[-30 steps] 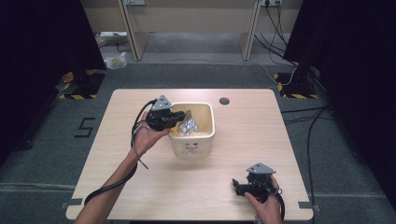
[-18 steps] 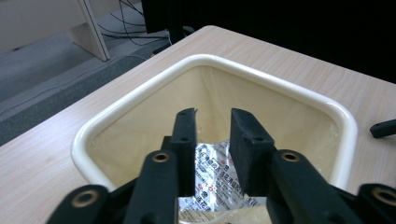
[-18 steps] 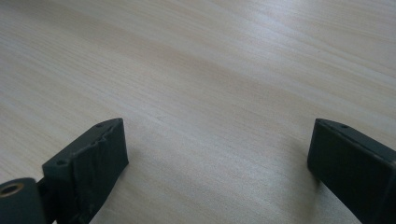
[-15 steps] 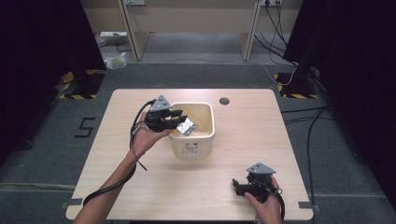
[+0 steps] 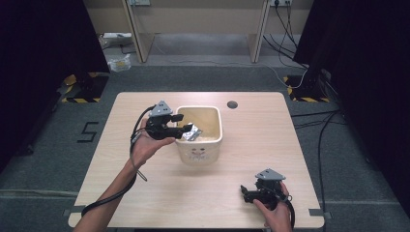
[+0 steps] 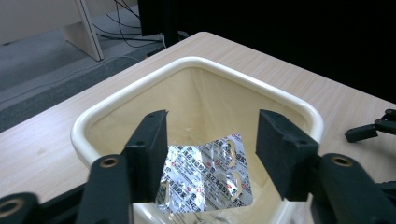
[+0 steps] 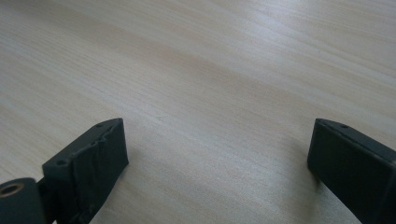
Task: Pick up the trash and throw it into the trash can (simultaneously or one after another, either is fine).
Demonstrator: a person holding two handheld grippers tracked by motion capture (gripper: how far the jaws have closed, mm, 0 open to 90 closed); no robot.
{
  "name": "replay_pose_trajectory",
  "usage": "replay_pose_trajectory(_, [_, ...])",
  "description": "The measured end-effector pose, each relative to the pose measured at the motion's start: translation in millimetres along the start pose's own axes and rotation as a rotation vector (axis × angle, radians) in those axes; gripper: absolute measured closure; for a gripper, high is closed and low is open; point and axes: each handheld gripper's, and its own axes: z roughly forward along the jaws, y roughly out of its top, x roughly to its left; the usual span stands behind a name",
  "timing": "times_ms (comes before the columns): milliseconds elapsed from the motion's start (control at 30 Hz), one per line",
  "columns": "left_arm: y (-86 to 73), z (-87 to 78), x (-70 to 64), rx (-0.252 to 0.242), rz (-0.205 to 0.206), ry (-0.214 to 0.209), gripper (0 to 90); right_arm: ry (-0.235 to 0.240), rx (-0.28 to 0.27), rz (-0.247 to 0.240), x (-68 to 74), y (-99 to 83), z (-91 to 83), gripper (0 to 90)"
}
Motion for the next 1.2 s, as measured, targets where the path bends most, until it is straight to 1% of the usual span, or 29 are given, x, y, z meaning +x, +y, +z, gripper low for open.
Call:
replay_pose_trajectory(233, [-2.6, -12.2, -1.1, -0.016, -0.036, -0.008, 29.6, 0.000, -0.001, -0.002, -0.2, 0.0, 0.1, 5.2])
replay_pose_trajectory(367, [-5.4, -19.0, -1.6, -0.028, -0.051, -0.019, 26.3, 0.000, 0.000, 0.001, 0.0, 0.0, 0.0, 5.2])
replay_pose_trajectory(533, [-10.3, -28.0, -1.6, -0.042, -0.054, -0.019, 24.6, 0.000, 0.000, 0.001, 0.0, 0.0, 0.0, 5.2])
replay_pose_trajectory(833, [-22.7, -42.9, -3.1, -0.047, -0.053, -0.016, 23.8, 0.000, -0.001, -0.001, -0.1, 0.0, 0.1, 5.2])
replay_pose_trajectory(1000, [-30.1, -50.3, -4.1, -0.045, -0.045, -0.013, 23.7, 0.000, 0.000, 0.001, 0.1, 0.0, 0.0, 5.2])
replay_pose_trajectory(1200, [-41.2, -57.2, -4.6, -0.047, -0.054, -0.017, 22.8, 0.000, 0.000, 0.001, 0.0, 0.0, 0.0, 5.2])
